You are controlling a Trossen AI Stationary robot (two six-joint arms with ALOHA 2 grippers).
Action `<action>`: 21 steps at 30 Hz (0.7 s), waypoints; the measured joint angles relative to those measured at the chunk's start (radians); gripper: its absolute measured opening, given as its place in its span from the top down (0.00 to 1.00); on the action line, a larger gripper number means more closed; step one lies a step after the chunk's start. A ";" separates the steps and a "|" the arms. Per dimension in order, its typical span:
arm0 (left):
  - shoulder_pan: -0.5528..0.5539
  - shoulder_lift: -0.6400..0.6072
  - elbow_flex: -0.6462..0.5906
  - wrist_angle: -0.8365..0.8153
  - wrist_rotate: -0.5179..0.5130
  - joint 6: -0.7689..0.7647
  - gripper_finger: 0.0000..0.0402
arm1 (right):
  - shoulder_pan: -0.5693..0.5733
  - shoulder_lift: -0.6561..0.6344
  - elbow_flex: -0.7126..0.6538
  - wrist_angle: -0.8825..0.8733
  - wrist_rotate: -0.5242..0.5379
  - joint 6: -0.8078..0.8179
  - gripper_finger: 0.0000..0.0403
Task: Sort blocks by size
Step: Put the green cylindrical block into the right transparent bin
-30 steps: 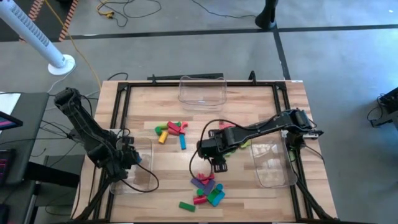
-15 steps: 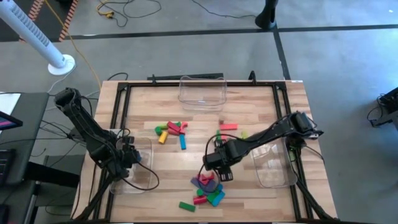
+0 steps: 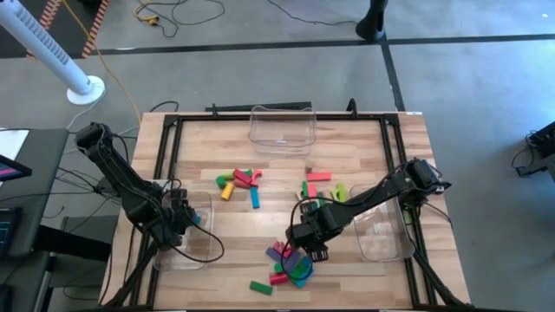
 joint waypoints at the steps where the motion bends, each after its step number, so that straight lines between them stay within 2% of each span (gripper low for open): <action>1: 0.000 0.000 0.001 0.000 0.001 0.000 0.45 | -0.001 0.000 0.000 0.000 0.000 0.000 0.36; 11: 0.000 0.000 0.145 -0.028 -0.005 0.056 0.44 | 0.001 -0.063 0.001 -0.004 0.026 0.027 0.36; 21: 0.000 0.000 0.316 -0.030 -0.062 0.202 0.44 | 0.056 -0.123 0.001 0.015 0.048 0.034 0.36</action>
